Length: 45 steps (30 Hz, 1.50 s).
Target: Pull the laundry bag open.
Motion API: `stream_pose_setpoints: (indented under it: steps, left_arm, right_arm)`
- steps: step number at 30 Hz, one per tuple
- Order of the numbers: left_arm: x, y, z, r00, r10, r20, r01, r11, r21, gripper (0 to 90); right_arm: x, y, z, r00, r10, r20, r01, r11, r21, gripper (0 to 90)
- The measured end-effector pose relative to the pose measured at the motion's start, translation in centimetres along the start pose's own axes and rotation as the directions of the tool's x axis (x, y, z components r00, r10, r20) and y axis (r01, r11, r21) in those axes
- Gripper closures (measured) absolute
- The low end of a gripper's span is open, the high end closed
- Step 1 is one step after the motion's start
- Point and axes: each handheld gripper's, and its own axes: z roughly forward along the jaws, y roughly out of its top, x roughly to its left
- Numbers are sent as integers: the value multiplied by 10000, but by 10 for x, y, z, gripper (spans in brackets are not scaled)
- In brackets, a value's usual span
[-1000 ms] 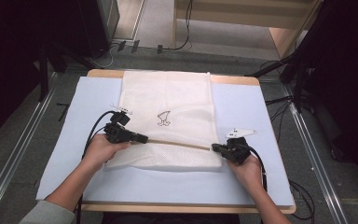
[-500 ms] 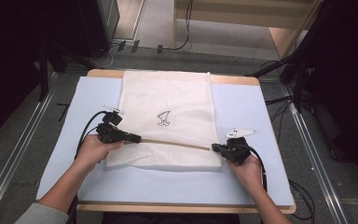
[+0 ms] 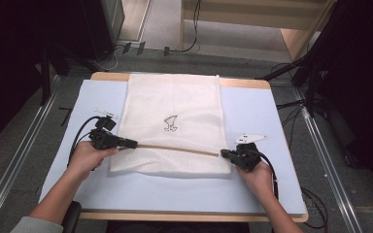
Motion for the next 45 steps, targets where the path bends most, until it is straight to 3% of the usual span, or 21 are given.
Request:
stream_pose_setpoints:
  steps: [10, 13, 18, 22, 24, 27, 30, 34, 39, 42, 45]
  left_arm:
    - [3, -6, -6, 9999, -34, -122, 36, 9998, 192, 888]
    - [4, -7, -8, 9993, -53, -375, 55, 10000, 68, 888]
    - [4, -10, -11, 9995, -47, -316, 48, 10000, 24, 888]
    - [10, -13, -16, 9994, -338, -91, 338, 9994, -42, 888]
    - [11, -14, -18, 9988, -432, -242, 428, 9990, -139, 888]
    - [22, -22, -26, 9960, -892, 33, 893, 9955, -307, 888]
    - [25, -27, -31, 9959, -902, -44, 901, 9957, -234, 888]
    - [33, -33, -42, 9916, -1078, -708, 1048, 9935, -453, 888]
    - [46, -44, -56, 9852, -1625, -538, 1577, 9839, -843, 888]
    - [44, -43, -58, 9868, -1506, -592, 1450, 9854, -892, 888]
    - [42, -43, -55, 9860, -1367, -950, 1301, 9888, -728, 888]
  right_arm:
    - [0, 0, 0, 10000, -9, 7, 9, 10000, 20, 900]
    - [0, 0, 0, 10000, -21, 1, 21, 10000, 32, 900]
    - [0, 1, 0, 10000, -41, -21, 41, 10000, 36, 900]
    - [0, 1, 0, 10000, -56, -17, 56, 10000, 60, 900]
    - [0, 1, 0, 10000, -38, -28, 39, 10000, 90, 900]
    - [0, 1, 0, 10000, -16, -31, 16, 10000, 92, 900]
    - [-1, 2, 0, 10000, -2, -33, 2, 9999, 143, 900]
    - [-1, 2, 0, 10000, 4, -70, -3, 9999, 164, 900]
    - [-1, 2, 0, 10000, -26, -89, 27, 9999, 150, 900]
    - [-2, 3, 0, 9999, 21, -127, -19, 9998, 201, 900]
    - [-2, 3, 0, 9998, 85, -173, -82, 9998, 207, 900]
